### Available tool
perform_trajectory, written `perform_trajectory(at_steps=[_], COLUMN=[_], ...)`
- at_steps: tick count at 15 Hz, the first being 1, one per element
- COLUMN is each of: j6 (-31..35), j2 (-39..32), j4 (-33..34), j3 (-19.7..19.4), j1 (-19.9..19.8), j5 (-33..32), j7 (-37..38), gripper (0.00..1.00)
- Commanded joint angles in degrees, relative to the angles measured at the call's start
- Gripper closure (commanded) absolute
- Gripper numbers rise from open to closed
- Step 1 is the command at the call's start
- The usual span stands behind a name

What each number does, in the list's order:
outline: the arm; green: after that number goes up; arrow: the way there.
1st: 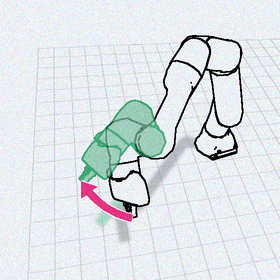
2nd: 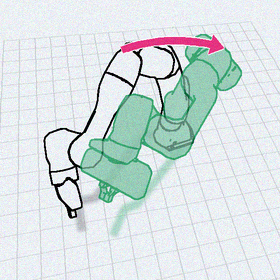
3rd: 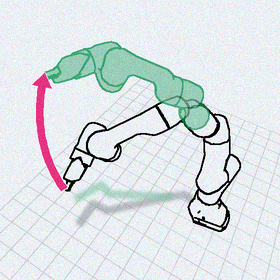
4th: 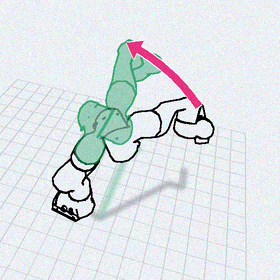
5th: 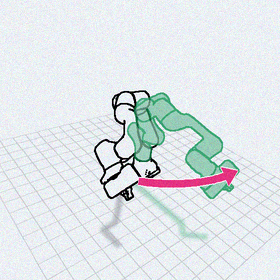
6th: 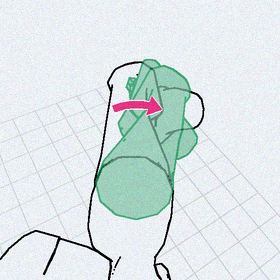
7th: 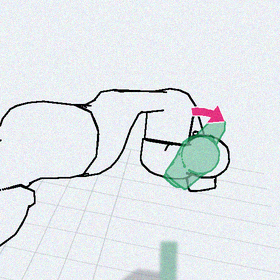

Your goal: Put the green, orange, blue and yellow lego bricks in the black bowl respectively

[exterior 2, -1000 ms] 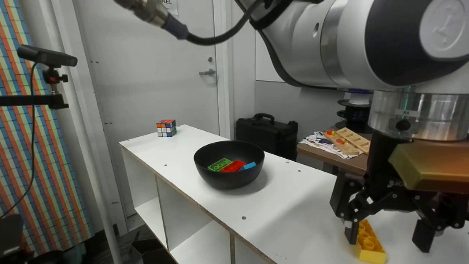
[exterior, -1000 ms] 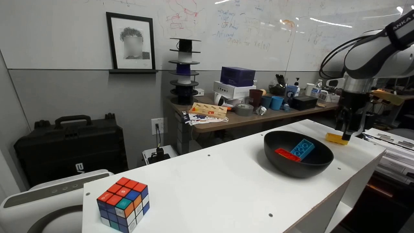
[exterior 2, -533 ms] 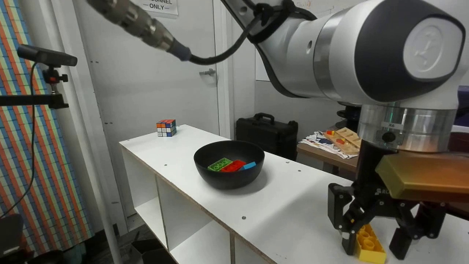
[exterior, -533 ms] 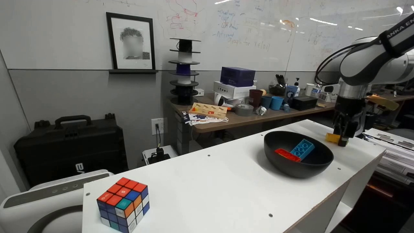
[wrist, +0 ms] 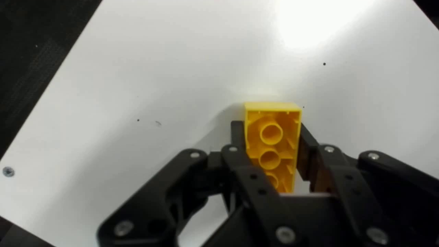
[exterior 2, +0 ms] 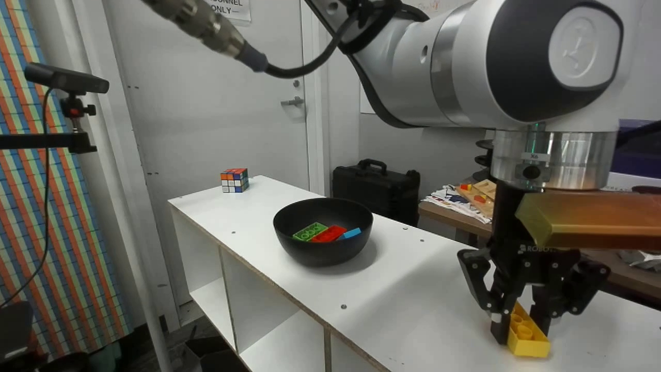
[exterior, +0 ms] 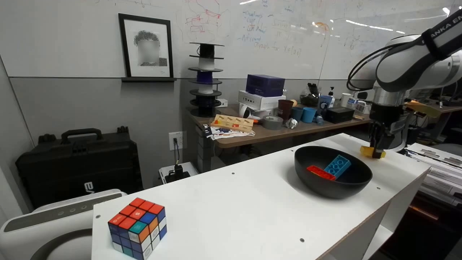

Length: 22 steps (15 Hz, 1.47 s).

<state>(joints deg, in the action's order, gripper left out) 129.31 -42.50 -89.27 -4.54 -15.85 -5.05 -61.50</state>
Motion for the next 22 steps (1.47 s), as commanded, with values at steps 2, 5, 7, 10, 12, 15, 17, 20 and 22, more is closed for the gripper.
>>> perform_trajectory(at_steps=[2,5,7,10,12,15,17,20,22], j6=[1.8,4.8,5.6,3.8,3.2,2.1,2.9,5.9,7.5], j2=[8.0,15.9,20.8,27.8,31.0,31.5,29.8,27.2,25.6], j4=[-6.7,-14.8,-19.5,-26.5,-30.1,-31.6,-31.2,-29.9,-28.9], j3=[-0.8,-0.6,0.0,2.7,5.2,7.7,8.3,8.4,8.9], j1=[3.4,6.6,8.8,11.6,13.1,15.2,16.1,16.1,15.7], j5=[-3.2,-7.0,-10.3,-12.5,-11.6,-10.8,-11.6,-10.9,-9.4], j7=[8.2,13.2,15.5,15.5,14.4,13.7,14.0,13.3,12.2], gripper=[0.82,0.82,0.81,0.81,0.81,0.81,0.80,0.80,0.80])
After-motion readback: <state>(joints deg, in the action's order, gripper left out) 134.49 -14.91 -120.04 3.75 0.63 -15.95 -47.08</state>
